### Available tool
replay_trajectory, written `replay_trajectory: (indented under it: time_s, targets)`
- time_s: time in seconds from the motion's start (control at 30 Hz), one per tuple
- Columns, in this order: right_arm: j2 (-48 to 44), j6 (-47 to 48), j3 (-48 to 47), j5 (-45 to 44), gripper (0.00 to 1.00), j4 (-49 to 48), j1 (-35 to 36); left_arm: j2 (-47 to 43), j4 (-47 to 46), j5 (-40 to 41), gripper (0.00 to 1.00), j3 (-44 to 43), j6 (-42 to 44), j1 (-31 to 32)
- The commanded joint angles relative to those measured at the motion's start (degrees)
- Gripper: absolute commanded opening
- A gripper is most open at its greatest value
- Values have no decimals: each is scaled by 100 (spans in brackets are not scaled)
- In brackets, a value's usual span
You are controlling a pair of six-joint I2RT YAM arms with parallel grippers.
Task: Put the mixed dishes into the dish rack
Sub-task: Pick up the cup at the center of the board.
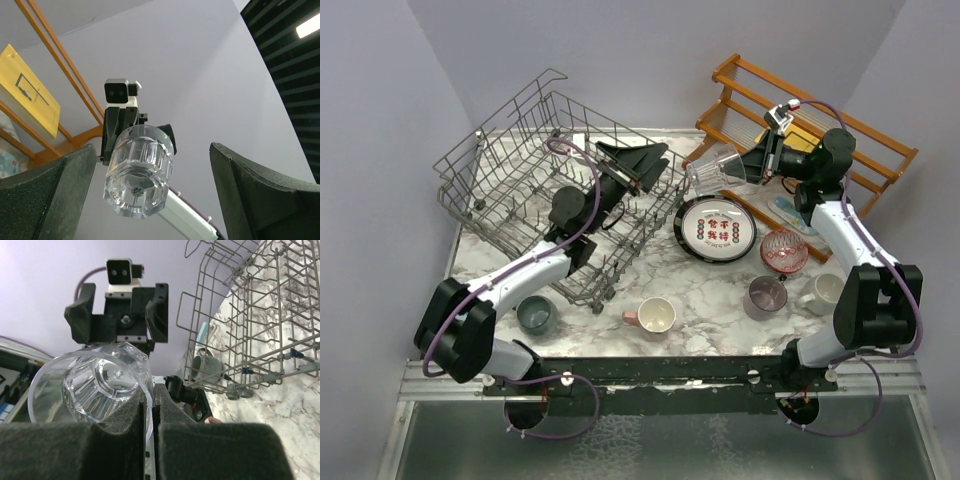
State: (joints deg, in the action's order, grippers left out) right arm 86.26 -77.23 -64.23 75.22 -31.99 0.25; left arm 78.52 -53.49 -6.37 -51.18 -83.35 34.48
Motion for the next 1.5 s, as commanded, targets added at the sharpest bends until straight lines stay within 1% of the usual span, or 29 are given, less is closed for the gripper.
replay_trajectory:
  time_s: [0.0, 0.13, 0.27, 0.43, 0.53, 0.73, 0.97, 1.3, 1.47]
  targets:
    - [73, -656, -108, -458, 1, -370, -32, 212, -651, 740, 98, -48, -223, 415]
    - [114, -790, -153, -557, 1, -478, -32, 323, -680, 1181, 98, -12, -135, 810]
    - [145, -854, -177, -655, 1, -503, -32, 323, -671, 1915, 99, 92, 93, 1177]
    - [173, -847, -146, -724, 1, -423, -25, 504, -1078, 2428, 99, 28, 352, 1485]
    - [154, -891, -158, -721, 1, -453, -25, 595, -954, 2652, 99, -73, 464, 1622]
    - [63, -963, -187, -718, 1, -550, -27, 500, -324, 3025, 99, 19, 424, 1710]
    - [73, -927, -152, -734, 1, -522, -25, 510, -62, 3045, 99, -100, 547, 1728]
    - [6, -727, 93, -780, 1, -380, 48, 916, -447, 2991, 99, -413, 512, 1842]
    - [-27, -626, 207, -801, 1, -345, 127, 961, -379, 3087, 98, -482, 486, 1852]
